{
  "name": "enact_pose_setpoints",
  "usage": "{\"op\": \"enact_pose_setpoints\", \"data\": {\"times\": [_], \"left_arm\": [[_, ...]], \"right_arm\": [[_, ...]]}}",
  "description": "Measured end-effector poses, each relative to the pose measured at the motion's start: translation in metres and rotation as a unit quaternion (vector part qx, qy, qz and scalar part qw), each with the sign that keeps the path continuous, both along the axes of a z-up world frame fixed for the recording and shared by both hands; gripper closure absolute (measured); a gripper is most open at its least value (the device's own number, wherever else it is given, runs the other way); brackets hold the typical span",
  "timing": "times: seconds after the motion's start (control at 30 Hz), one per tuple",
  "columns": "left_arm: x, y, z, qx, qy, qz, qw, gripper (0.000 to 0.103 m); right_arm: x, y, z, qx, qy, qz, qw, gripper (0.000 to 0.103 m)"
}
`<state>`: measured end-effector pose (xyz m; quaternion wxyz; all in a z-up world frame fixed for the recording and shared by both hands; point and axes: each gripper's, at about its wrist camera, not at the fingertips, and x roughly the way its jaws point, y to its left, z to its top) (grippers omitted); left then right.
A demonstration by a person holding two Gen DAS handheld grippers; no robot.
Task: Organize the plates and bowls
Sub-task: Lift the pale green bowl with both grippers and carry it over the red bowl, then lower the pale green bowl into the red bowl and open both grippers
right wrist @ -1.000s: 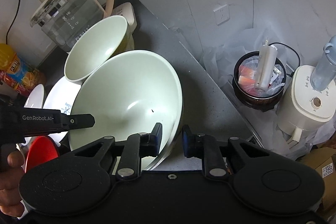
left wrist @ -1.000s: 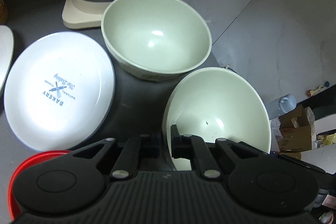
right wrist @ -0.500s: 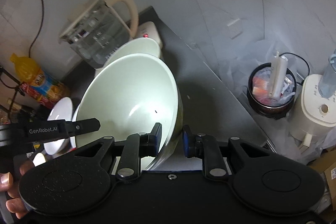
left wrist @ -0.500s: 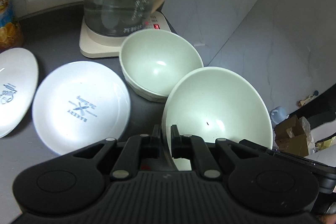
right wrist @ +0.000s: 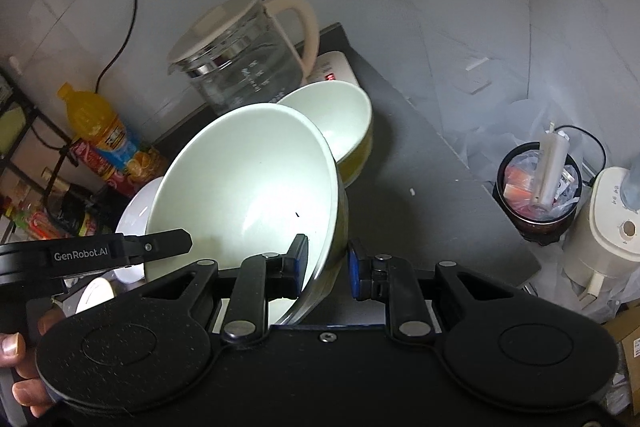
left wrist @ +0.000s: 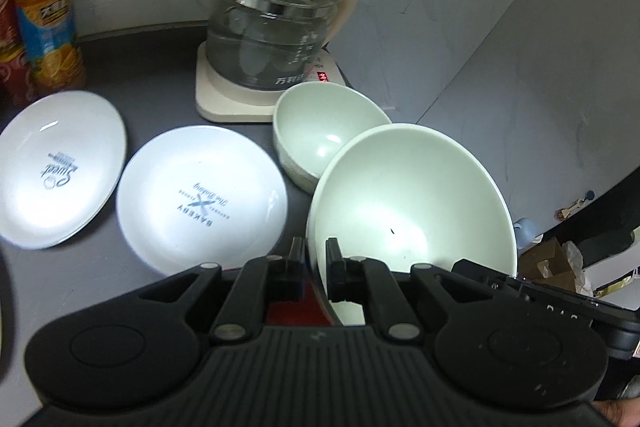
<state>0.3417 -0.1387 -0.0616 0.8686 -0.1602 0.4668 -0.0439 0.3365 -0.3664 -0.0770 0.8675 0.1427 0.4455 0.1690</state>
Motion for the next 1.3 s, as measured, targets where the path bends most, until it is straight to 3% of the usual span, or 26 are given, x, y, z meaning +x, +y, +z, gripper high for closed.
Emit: {"op": "enact_pose_setpoints", "data": {"times": [0.4, 0.93, 1.3], "left_arm": [[-0.028, 0.034, -0.003, -0.014, 0.016, 0.014, 0.9997, 0.095], [-0.049, 0.063, -0.032, -0.029, 0.072, 0.02, 0.9968, 0.095], [-0.056, 0.073, -0.05, -0.038, 0.105, 0.012, 0.9936, 0.095]], "right_arm": [[-0.017, 0.03, 0.0, -0.006, 0.015, 0.03, 0.999, 0.081], [-0.035, 0.056, -0.004, -0.023, 0.039, 0.055, 0.997, 0.08], [-0.036, 0.065, -0.019, -0.025, 0.06, 0.024, 0.998, 0.085]]}}
